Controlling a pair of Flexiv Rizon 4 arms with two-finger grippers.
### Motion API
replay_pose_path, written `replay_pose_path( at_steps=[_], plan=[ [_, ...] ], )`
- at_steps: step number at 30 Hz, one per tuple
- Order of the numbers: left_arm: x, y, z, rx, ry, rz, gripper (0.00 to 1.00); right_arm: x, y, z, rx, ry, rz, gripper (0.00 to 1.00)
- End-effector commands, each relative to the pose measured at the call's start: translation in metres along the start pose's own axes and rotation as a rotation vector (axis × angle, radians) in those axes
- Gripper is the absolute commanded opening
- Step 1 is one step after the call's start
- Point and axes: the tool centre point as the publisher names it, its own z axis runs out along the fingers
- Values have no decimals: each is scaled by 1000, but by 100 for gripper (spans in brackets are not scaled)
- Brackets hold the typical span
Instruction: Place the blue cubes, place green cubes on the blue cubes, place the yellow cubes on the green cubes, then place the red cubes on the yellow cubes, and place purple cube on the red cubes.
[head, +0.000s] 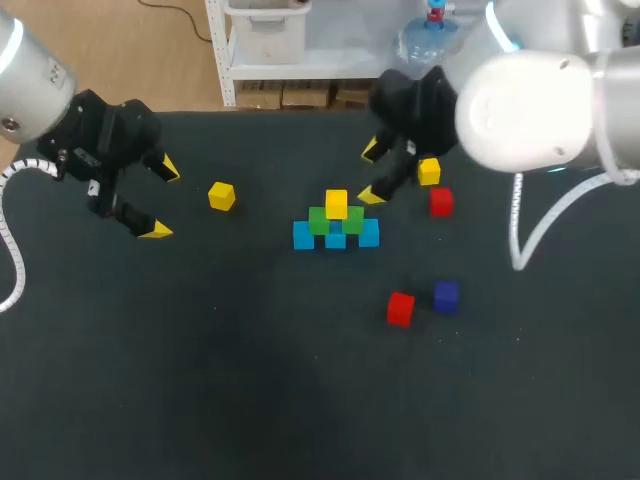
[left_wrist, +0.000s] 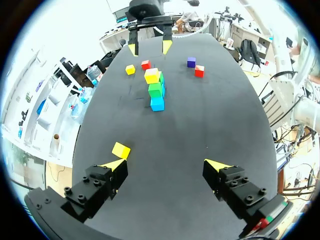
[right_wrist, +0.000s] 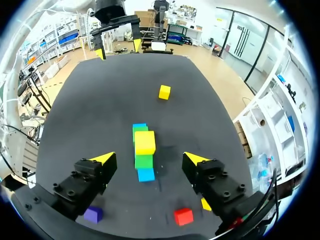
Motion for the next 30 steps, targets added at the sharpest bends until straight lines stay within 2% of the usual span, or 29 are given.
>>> replay_pose_path(
  at_steps=[1, 6, 16, 23, 30],
  plan=[
    [1, 0, 0, -1, -5, 4, 100, 13, 1, -20, -11, -8, -10, 92],
    [1, 0, 0, -1, -5, 4, 100, 29, -10, -27, -19, 8, -32, 94],
    [1, 0, 0, -1, -5, 4, 100, 66, -49, -36, -11, -13, -54, 99],
    [1, 0, 0, -1, -5, 4, 100, 91, -75, -41, -31, -24, -125, 92],
    [1, 0, 0, -1, -5, 4, 100, 115, -99, -36, -36, -23, -129, 84]
  ],
)
